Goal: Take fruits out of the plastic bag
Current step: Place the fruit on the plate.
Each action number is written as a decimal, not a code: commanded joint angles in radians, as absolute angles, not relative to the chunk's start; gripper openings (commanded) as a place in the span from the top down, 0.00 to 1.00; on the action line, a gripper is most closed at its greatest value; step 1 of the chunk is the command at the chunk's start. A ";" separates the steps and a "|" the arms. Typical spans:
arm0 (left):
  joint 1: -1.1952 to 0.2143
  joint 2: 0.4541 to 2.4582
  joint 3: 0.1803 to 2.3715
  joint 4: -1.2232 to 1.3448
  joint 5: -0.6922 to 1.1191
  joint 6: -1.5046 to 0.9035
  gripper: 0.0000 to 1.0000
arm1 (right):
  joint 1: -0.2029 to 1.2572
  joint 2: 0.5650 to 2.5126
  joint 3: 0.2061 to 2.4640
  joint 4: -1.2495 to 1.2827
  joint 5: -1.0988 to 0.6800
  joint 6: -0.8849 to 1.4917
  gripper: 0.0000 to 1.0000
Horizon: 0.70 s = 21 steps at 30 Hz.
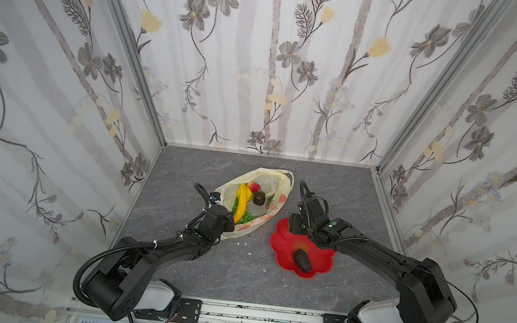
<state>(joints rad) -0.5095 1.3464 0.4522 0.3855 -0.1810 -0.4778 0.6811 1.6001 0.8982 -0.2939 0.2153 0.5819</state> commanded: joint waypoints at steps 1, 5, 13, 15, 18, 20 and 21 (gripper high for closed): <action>-0.509 1.350 0.451 0.407 -0.197 -0.479 0.91 | 0.677 1.569 0.855 -0.196 0.233 0.649 0.35; -0.508 1.350 0.449 0.407 -0.201 -0.478 0.91 | 0.673 1.562 0.792 -0.138 0.241 0.714 0.35; -0.509 1.356 0.451 0.408 -0.197 -0.479 0.91 | 0.675 1.512 0.645 0.016 0.261 0.824 0.35; -0.509 1.355 0.451 0.408 -0.198 -0.478 0.91 | 0.676 1.501 0.617 0.047 0.278 0.839 0.35; -0.509 1.355 0.449 0.408 -0.199 -0.478 0.91 | 0.681 1.486 0.573 0.117 0.295 0.851 0.35; -0.509 1.355 0.449 0.409 -0.198 -0.478 0.91 | 0.681 1.483 0.553 0.161 0.303 0.851 0.35; -0.509 1.355 0.451 0.409 -0.197 -0.478 0.91 | 0.681 1.484 0.549 0.173 0.312 0.850 0.35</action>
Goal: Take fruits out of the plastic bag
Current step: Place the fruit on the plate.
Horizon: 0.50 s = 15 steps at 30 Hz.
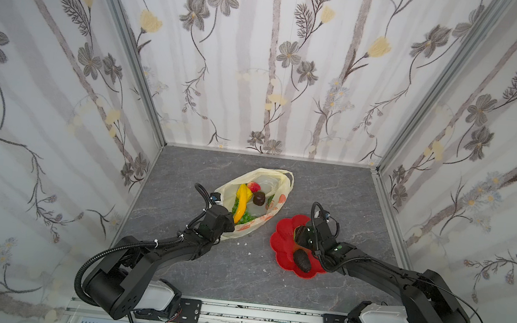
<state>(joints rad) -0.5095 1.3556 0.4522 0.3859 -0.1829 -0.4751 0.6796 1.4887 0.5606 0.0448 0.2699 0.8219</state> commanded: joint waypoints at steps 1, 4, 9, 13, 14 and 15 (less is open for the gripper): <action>-0.510 1.355 0.450 0.408 -0.197 -0.478 0.91 | 0.681 1.488 0.547 0.184 0.317 0.848 0.35; -0.509 1.352 0.448 0.408 -0.201 -0.479 0.91 | 0.681 1.510 0.547 0.206 0.322 0.851 0.34; -0.510 1.349 0.447 0.408 -0.202 -0.478 0.91 | 0.681 1.535 0.549 0.195 0.325 0.892 0.29; -0.509 1.349 0.447 0.409 -0.202 -0.478 0.91 | 0.681 1.534 0.539 0.193 0.330 0.913 0.22; -0.509 1.349 0.447 0.409 -0.201 -0.478 0.91 | 0.681 1.537 0.540 0.193 0.330 0.914 0.21; -0.509 1.350 0.448 0.410 -0.201 -0.479 0.91 | 0.681 1.538 0.541 0.195 0.326 0.915 0.19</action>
